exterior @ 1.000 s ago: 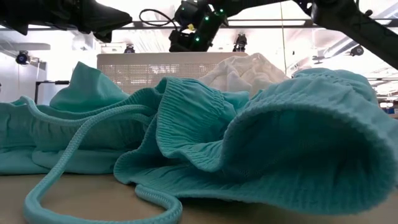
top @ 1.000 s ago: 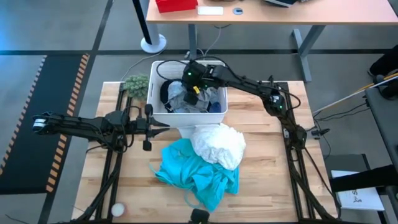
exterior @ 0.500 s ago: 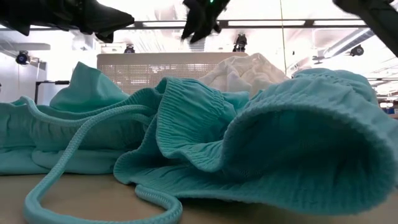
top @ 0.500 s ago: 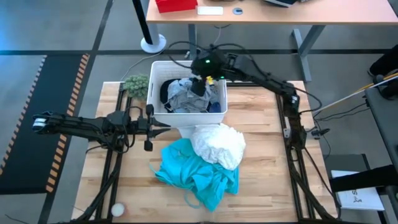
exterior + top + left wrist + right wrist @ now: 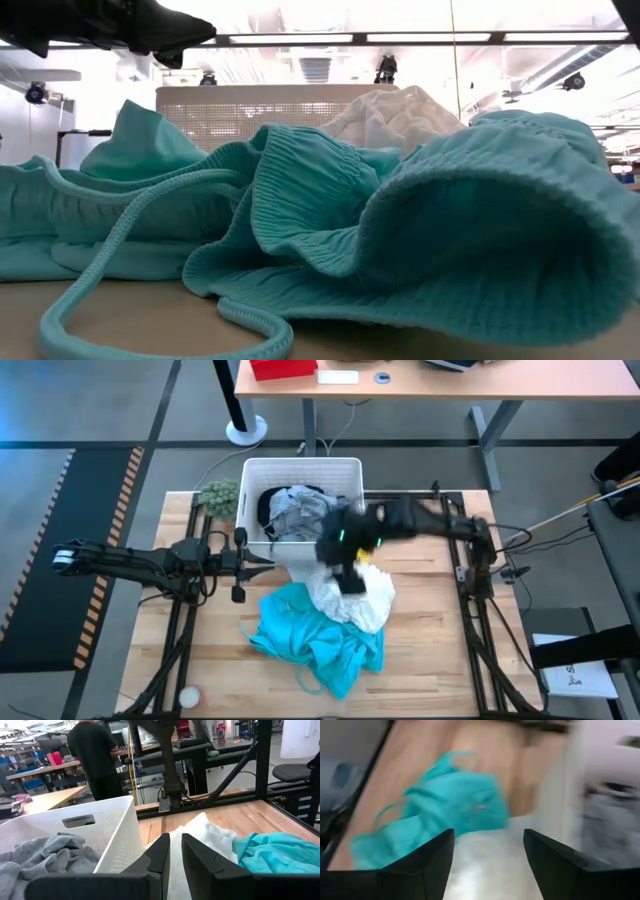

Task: Sort clothes
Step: Put the green shorts into the white bin

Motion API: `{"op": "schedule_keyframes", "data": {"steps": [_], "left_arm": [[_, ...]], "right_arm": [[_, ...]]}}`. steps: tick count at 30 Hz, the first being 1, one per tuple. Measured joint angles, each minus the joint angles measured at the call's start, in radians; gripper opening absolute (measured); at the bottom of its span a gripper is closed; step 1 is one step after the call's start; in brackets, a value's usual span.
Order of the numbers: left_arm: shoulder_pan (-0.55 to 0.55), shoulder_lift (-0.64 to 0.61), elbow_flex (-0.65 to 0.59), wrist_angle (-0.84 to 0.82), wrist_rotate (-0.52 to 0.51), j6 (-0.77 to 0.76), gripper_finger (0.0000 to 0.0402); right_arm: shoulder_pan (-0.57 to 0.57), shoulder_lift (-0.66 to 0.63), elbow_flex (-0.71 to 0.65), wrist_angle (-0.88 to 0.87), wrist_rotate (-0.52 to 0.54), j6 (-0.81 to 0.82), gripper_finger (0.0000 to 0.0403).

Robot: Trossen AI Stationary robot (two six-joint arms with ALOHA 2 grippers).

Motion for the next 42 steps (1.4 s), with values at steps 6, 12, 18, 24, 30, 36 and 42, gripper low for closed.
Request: {"op": "schedule_keyframes", "data": {"steps": [6,12,18,24,30,36,42], "left_arm": [[0.0,-0.007,0.0,-0.008,0.0,-0.006,0.0036],[0.0,-0.008,0.0,-0.013,0.005,-0.01,0.0036],[0.0,-0.009,0.0,-0.01,0.006,-0.01,0.0036],[0.0,-0.01,0.0,-0.011,0.006,-0.01,0.0036],[0.0,-0.01,0.0,-0.012,0.007,-0.01,0.0036],[0.0,-0.01,0.0,-0.014,0.007,-0.01,0.0036],[0.0,-0.01,0.0,-0.011,0.007,-0.009,0.0036]], "right_arm": [[0.191,0.026,-0.162,0.093,0.0,0.049,0.0227],[0.28,0.028,-0.412,0.266,0.002,0.126,0.025],[0.286,0.029,-0.615,0.452,0.018,0.176,0.027],[0.304,0.029,-0.717,0.581,0.063,0.175,0.0289],[0.311,0.034,-0.756,0.636,0.109,0.191,0.0301],[0.332,0.084,-0.764,0.664,0.097,0.183,0.0299],[0.336,0.153,-0.76,0.698,0.099,0.17,0.0303]]}}
